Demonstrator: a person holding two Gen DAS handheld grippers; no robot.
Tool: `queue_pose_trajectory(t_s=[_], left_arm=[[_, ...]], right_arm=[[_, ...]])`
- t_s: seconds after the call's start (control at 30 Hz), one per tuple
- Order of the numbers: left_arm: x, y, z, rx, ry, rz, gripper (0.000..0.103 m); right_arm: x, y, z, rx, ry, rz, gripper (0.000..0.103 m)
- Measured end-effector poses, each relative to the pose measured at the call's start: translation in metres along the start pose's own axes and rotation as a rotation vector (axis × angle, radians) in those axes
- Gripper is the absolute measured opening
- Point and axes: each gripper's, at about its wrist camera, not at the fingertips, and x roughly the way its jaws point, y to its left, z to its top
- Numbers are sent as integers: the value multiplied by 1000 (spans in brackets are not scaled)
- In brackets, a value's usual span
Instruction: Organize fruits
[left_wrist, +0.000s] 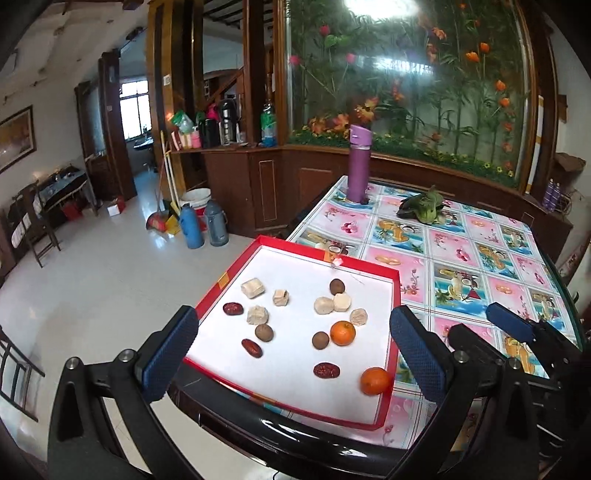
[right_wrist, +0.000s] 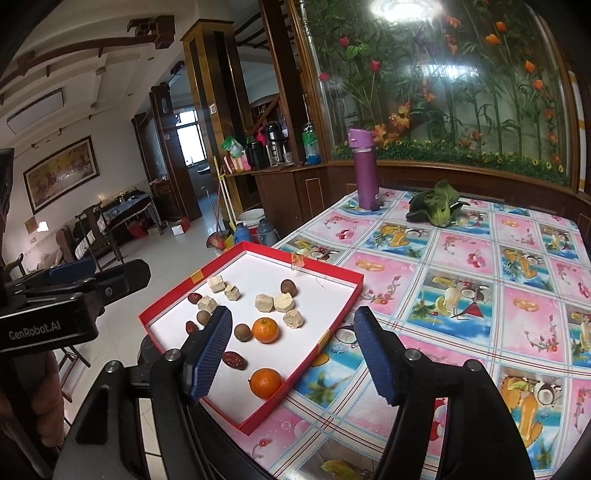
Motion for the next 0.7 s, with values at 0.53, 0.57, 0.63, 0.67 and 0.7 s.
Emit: queue_pose_trajectory(t_s=[0.53, 0.57, 0.63, 0.67, 0.7], left_arm=[[9, 19, -5, -26, 9, 78, 103], [10, 20, -5, -27, 14, 75, 103], [13, 23, -5, -32, 26, 68, 103], [14, 25, -5, -36, 30, 66, 103], [15, 27, -5, -41, 35, 66, 103]], right_arm=[[-4, 9, 2, -6, -14, 1, 69], [-3, 10, 3, -7, -14, -1, 69], [-1, 12, 4, -6, -11, -4, 69], [-1, 12, 4, -3, -10, -5, 69], [0, 13, 6, 3, -9, -9, 69]])
